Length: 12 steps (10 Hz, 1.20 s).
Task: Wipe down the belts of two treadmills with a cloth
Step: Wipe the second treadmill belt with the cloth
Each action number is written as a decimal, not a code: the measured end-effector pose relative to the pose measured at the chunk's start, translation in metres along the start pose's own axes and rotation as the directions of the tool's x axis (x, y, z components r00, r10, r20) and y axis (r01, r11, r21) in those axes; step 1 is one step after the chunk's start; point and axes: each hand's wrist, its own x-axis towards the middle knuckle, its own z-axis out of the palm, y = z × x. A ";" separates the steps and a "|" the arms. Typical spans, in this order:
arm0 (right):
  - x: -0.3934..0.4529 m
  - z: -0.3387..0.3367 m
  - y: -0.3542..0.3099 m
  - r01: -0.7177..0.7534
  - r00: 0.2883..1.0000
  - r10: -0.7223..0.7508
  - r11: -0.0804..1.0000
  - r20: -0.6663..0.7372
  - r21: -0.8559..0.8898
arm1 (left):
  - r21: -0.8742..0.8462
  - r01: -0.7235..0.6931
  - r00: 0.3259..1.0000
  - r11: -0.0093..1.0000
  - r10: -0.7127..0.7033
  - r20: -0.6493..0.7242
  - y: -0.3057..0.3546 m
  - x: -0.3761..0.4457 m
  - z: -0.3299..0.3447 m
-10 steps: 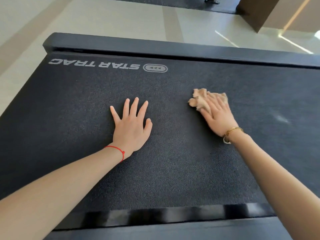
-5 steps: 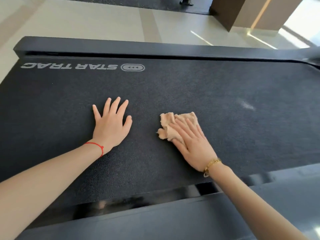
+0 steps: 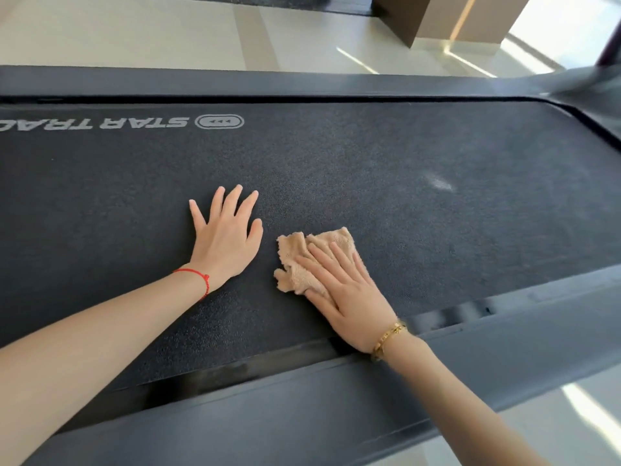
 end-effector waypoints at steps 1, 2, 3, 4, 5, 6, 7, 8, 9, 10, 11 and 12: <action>0.006 -0.009 0.038 -0.069 0.993 0.066 0.997 -0.096 -0.030 | 0.008 -0.039 0.999 0.999 0.039 0.002 0.012 0.005 0.004; 0.023 -0.024 0.085 -0.231 0.960 0.222 0.972 -0.169 -0.032 | 0.011 -0.048 0.999 0.999 0.048 0.001 0.016 0.010 0.005; 0.047 -0.034 0.117 -0.424 0.895 0.405 0.902 -0.185 -0.077 | 0.011 -0.046 0.999 0.999 0.046 -0.003 0.015 0.012 0.005; 0.077 -0.030 0.115 -0.513 0.854 0.487 0.847 -0.183 -0.142 | 0.024 -0.032 0.999 0.999 0.032 0.003 0.012 0.014 0.005; 0.103 -0.024 0.075 -0.344 0.935 0.308 0.906 -0.173 -0.246 | 0.026 -0.016 1.000 1.000 0.016 -0.003 0.011 0.018 0.005; 0.104 -0.011 0.042 -0.152 0.988 0.147 0.983 -0.051 -0.102 | 0.038 0.008 1.000 0.999 -0.008 -0.004 0.008 0.019 0.006; 0.104 -0.010 0.058 -0.086 0.995 0.085 0.996 -0.043 -0.032 | 0.060 0.025 1.000 0.998 -0.025 0.005 0.006 0.018 0.006; 0.123 -0.020 0.095 -0.122 0.988 0.112 0.989 -0.107 -0.085 | 0.071 0.035 0.999 0.997 -0.037 0.016 0.006 0.017 0.006; 0.149 -0.029 0.130 -0.260 0.961 0.244 0.958 -0.133 -0.124 | 0.074 0.042 0.999 0.996 -0.043 0.012 0.009 0.016 0.007; 0.184 -0.034 0.148 -0.376 0.924 0.365 0.921 -0.115 -0.103 | 0.088 0.056 0.998 0.995 -0.057 0.009 0.010 0.017 0.009; 0.222 -0.034 0.141 -0.428 0.903 0.423 0.900 -0.075 -0.077 | 0.100 0.051 0.999 0.994 -0.052 0.005 0.011 0.018 0.009; 0.255 -0.028 0.115 -0.362 0.932 0.359 0.929 -0.047 -0.077 | 0.103 0.064 0.998 0.993 -0.065 0.004 0.010 0.019 0.009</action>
